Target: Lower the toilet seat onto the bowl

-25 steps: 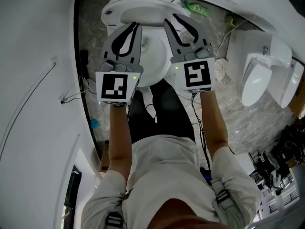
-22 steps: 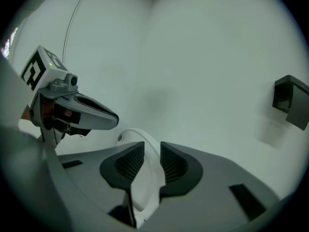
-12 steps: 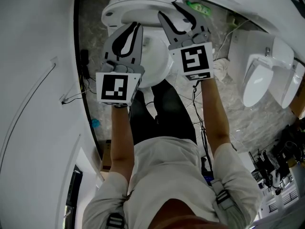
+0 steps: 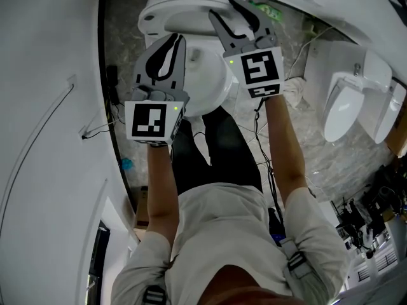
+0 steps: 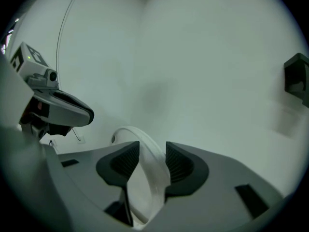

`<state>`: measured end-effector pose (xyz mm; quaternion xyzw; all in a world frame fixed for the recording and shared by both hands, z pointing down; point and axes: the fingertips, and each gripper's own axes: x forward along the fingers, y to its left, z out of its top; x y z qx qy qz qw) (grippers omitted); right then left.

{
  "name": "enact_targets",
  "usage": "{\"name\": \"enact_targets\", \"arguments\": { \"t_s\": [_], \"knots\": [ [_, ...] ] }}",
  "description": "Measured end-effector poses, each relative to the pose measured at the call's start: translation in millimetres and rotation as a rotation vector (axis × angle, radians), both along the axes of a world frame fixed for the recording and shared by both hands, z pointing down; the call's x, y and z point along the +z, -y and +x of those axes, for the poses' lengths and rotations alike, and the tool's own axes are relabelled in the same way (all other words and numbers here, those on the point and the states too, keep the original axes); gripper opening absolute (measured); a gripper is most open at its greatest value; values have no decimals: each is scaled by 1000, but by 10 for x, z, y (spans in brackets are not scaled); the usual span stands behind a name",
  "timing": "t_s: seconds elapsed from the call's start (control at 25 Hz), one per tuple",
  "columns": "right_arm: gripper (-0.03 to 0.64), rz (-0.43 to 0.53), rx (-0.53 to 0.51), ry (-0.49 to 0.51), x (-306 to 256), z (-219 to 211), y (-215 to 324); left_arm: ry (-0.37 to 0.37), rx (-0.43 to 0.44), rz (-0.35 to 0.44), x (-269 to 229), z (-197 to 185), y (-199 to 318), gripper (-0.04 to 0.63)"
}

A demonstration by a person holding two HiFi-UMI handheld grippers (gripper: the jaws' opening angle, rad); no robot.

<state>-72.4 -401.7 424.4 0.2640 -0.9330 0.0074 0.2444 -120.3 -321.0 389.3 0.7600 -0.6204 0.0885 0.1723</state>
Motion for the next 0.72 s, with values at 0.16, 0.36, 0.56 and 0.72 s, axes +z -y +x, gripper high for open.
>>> {"name": "enact_targets", "arguments": {
  "t_s": [0.16, 0.36, 0.56, 0.72],
  "knots": [
    [189, 1, 24, 20, -15, 7, -23, -4, -1, -5, 4, -26, -37, 26],
    [198, 17, 33, 25, -20, 20, -68, -6, 0, -2, -12, -32, -73, 26],
    [199, 25, 48, 21, -23, 32, -109, -7, 5, -2, -29, -36, -131, 26],
    [199, 30, 58, 22, -17, 36, -120, -8, 7, -2, -33, -46, -155, 26]
  ]
}}
